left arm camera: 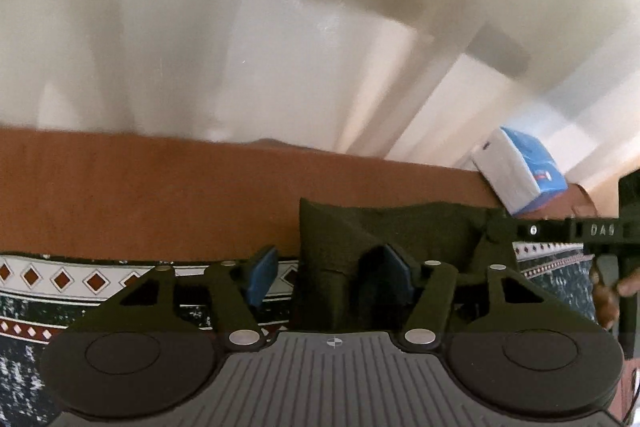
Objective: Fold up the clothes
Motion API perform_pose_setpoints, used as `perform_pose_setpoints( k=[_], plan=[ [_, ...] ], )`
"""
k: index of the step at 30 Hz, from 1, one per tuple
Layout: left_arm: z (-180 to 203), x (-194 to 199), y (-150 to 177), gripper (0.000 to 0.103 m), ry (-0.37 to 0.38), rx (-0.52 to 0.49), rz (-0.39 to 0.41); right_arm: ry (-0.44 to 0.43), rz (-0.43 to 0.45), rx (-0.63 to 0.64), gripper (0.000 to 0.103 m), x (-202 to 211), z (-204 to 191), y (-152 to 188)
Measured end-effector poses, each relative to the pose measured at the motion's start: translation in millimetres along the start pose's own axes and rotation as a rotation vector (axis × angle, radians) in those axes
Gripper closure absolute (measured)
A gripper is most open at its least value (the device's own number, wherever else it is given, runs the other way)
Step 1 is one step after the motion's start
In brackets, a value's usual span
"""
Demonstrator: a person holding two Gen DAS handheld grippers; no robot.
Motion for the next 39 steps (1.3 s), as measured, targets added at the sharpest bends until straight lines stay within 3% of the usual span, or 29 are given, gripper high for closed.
perform_pose_setpoints(
  k=[3,4,6,7,12,18,24,32,39],
  plan=[
    [1,4,-4,0.037,0.02,0.02,0.007,0.016,-0.01,-0.009,0.06,-5,3,2],
    [1,6,-5,0.069,0.027,0.026,0.009,0.01,-0.012,-0.021,0.064,-7,4,3],
    [1,9,-7,0.086,0.041,0.039,0.013,-0.001,-0.02,-0.049,0.078,-10,6,5],
    [1,10,-9,0.09,0.047,0.046,0.015,-0.006,-0.025,-0.059,0.089,-11,5,5],
    [2,18,-15,0.092,0.081,0.078,0.026,-0.086,0.012,-0.065,0.092,11,-8,-2],
    [27,80,-26,0.092,0.175,0.061,0.117,-0.21,0.077,0.001,0.093,66,-42,-8],
    [60,148,-21,0.092,0.257,0.005,0.188,-0.279,0.131,0.102,0.093,129,-83,3],
    [94,239,20,0.091,0.352,-0.055,0.227,-0.379,0.151,0.207,0.092,203,-132,55],
    [126,294,82,0.091,0.412,-0.169,0.159,-0.397,0.089,0.26,0.092,244,-160,120]
  ],
)
Point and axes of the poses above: each gripper's, at about its wrist camera, not at the fingertips, and x roughly against the way its jaws point, z to its right, y to its underside, the point moved 3 cm from there along -x, roughly the way its jaws point, and after that the axes turned 6 degrees about z, right-handed, at the moved point
